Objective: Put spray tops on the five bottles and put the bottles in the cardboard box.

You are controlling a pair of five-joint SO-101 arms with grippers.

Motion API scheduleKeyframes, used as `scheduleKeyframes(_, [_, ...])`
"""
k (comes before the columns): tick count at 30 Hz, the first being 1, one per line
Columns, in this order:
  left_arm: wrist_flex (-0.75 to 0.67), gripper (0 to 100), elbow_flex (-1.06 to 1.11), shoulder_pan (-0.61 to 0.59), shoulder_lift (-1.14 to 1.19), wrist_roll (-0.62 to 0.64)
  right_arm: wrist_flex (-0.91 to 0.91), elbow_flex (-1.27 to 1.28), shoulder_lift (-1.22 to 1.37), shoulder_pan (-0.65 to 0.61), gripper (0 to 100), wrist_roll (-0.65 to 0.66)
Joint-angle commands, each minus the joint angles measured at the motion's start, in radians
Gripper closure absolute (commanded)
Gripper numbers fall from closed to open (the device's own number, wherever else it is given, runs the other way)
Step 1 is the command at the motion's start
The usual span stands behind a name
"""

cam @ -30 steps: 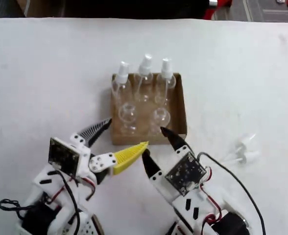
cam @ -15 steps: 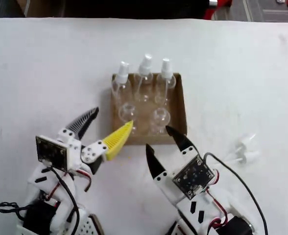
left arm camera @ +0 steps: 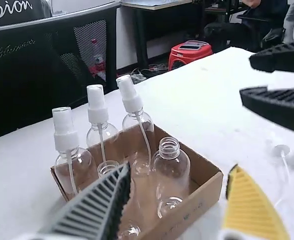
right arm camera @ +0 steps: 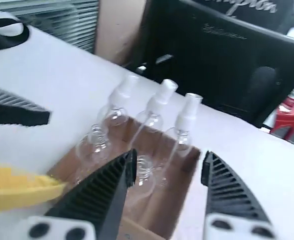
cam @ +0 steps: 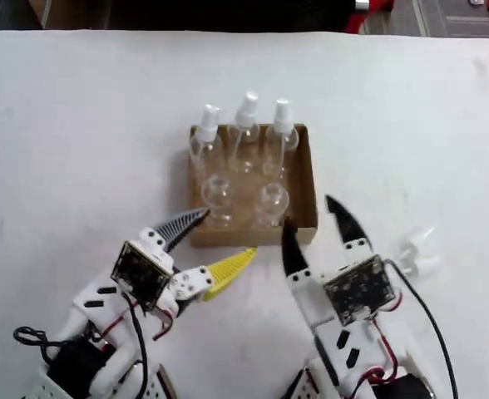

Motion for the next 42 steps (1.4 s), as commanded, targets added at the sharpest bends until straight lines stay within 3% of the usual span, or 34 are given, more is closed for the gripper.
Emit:
scheduleKeyframes(1, [0.005, 71, -0.021, 0.015, -0.005, -0.009, -0.096, 0.002, 0.005, 0.213, 80.8, -0.086])
scheduleKeyframes(8, [0.061, 71, -0.137, -0.042, -0.005, 0.190, -0.383, 0.187, 0.005, 0.605, 80.8, -0.373])
scheduleKeyframes(13, [0.055, 71, -0.173, -0.139, -0.005, 0.261, -0.530, 0.282, 0.005, 0.751, 80.8, -0.502])
scheduleKeyframes(19, [0.054, 71, -0.218, -0.303, -0.005, 0.341, -0.585, 0.313, 0.007, 0.894, 80.8, -0.643])
scheduleKeyframes(33, [0.011, 71, -0.245, -0.900, -0.005, 0.717, -0.585, 0.315, 0.008, 0.923, 80.8, -0.686])
scheduleKeyframes(42, [0.011, 71, -0.249, -0.757, -0.005, 0.582, -0.587, 0.331, 0.008, 0.915, 80.8, -0.687])
